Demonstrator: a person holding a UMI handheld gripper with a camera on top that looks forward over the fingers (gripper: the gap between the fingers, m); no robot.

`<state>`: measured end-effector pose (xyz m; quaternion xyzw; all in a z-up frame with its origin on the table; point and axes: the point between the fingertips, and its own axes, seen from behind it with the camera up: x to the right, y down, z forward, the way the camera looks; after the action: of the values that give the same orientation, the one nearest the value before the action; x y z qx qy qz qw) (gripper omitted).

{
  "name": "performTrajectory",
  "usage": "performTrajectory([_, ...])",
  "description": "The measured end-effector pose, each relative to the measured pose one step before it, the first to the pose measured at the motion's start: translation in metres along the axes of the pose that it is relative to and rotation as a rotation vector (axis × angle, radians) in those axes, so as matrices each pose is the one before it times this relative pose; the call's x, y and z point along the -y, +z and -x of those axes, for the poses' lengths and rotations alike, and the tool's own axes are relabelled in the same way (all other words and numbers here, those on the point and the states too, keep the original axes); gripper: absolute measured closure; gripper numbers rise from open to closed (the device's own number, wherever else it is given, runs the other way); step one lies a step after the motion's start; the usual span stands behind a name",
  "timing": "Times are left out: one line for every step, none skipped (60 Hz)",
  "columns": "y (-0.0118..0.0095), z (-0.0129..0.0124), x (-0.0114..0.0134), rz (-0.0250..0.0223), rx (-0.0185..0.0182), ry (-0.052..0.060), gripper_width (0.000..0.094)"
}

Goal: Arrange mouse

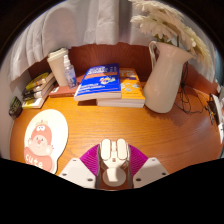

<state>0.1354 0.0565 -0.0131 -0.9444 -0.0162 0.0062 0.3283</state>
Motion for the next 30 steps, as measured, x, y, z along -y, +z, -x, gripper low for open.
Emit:
performTrajectory([-0.00254, 0.00016, 0.00371, -0.00288, -0.00527, 0.0022, 0.0561])
performTrajectory([-0.00356, 0.0004, 0.00565, -0.00739, -0.00386, 0.0041, 0.056])
performTrajectory([-0.00491, 0.00009, 0.0079, -0.01335, -0.00474, 0.0074, 0.0561])
performTrajectory([-0.00507, 0.00011, 0.00855, -0.02017, -0.0078, 0.0099, 0.056])
performTrajectory([-0.00695, 0.00106, 0.00933, -0.01836, -0.00885, 0.0067, 0.0559])
performTrajectory([-0.00721, 0.00099, 0.01107, -0.0212, -0.00786, 0.003, 0.0558])
performTrajectory([-0.00755, 0.00151, 0.01224, -0.02255, -0.00653, 0.0012, 0.0558])
performTrajectory([-0.00793, 0.00166, 0.01307, -0.0247, -0.00635, 0.0031, 0.0558])
performTrajectory([-0.0083, 0.00195, 0.01401, -0.02632, -0.00678, 0.0048, 0.0557])
performTrajectory([-0.00836, 0.00249, 0.01433, -0.02658, -0.0064, 0.0052, 0.0558])
performTrajectory([-0.00812, 0.00295, 0.01452, -0.02595, -0.00481, 0.0032, 0.0557])
performTrajectory([-0.00872, 0.00181, 0.01522, -0.02493, -0.00381, 0.0017, 0.0557])
performTrajectory([-0.00669, 0.00384, 0.01402, -0.02765, -0.00472, 0.0021, 0.0557])
performTrajectory([-0.00699, 0.00367, 0.01417, -0.02639, -0.00624, 0.0001, 0.0557])
performTrajectory([-0.00654, 0.00422, 0.01395, -0.02444, -0.00509, -0.0007, 0.0557])
performTrajectory([-0.0065, 0.00471, 0.01331, -0.023, -0.00393, -0.0001, 0.0557])
performTrajectory([-0.00576, 0.00545, 0.01317, -0.02181, -0.00266, 0.0005, 0.0556])
performTrajectory([-0.00539, 0.00608, 0.01229, -0.01989, -0.0014, 0.001, 0.0557])
performTrajectory([-0.00457, 0.00638, 0.01108, -0.01783, 0.00038, 0.0007, 0.0557])
performTrajectory([-0.00576, 0.00734, 0.00975, -0.02331, -0.00063, 0.0017, 0.0557])
performTrajectory([-0.00175, 0.00725, 0.00948, -0.00573, 0.00808, -0.0007, 0.0556])
performTrajectory([-0.00257, 0.00782, 0.00756, -0.01134, 0.00473, 0.0019, 0.0554])
performTrajectory([-0.00183, 0.00836, 0.00673, -0.00928, 0.00521, 0.0033, 0.0555])
performTrajectory([-0.00129, 0.009, 0.00524, -0.00733, 0.00693, 0.0038, 0.0554])
performTrajectory([-0.00057, 0.00962, 0.00426, -0.00552, 0.00808, 0.0035, 0.0553])
performTrajectory([0.00015, 0.00997, 0.00265, -0.00338, 0.00918, 0.0013, 0.0552])
performTrajectory([0.00122, 0.00972, 0.00094, -0.00115, 0.00992, -0.0018, 0.0552])
performTrajectory([0.00113, 0.01049, -0.00093, -0.00505, 0.00343, -0.0051, 0.0552])
performTrajectory([0.00224, 0.00883, -0.00128, 0.00528, 0.00738, -0.006, 0.0552])
performTrajectory([0.00319, 0.00834, -0.00281, 0.00464, 0.00608, -0.0085, 0.0552])
